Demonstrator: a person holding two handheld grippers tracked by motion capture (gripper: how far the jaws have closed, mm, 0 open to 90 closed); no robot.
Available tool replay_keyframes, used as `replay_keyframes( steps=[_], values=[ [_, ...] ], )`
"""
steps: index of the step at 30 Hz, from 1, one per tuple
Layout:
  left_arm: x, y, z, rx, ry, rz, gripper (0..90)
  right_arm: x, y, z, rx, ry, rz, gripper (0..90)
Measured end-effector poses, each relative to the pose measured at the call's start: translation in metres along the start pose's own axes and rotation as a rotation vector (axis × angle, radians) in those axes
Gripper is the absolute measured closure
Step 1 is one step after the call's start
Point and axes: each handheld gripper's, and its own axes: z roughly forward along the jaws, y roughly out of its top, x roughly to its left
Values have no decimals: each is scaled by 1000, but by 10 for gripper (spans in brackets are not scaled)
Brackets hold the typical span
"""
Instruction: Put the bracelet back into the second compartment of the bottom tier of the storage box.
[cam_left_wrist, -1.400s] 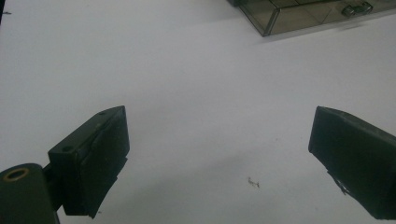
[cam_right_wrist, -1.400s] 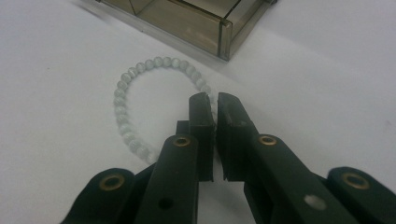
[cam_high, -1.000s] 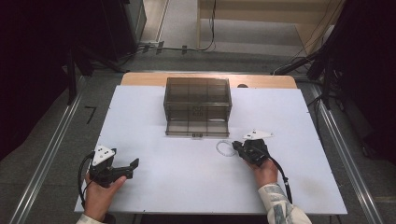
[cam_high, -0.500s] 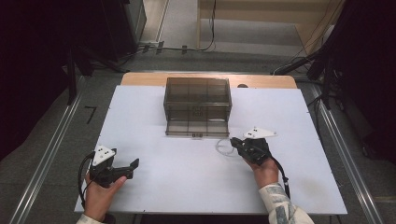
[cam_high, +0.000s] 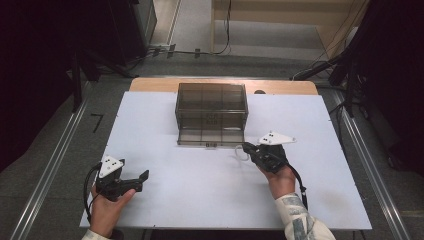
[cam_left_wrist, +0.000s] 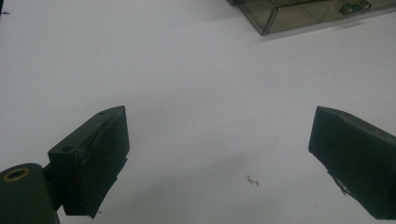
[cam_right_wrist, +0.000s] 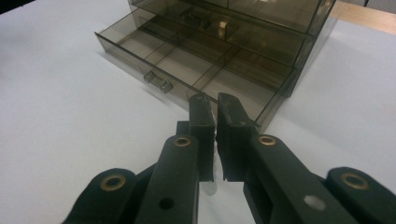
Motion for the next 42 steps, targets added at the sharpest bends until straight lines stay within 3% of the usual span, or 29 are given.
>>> replay_keyframes(
  steps=[25,42],
  values=[
    [0,0,0,1,-6,-1,58,10,23,13,-23,9,-19,830],
    [1,-1,0,2,-8,-2,58,24,43,36,-68,12,-24,829]
  ],
)
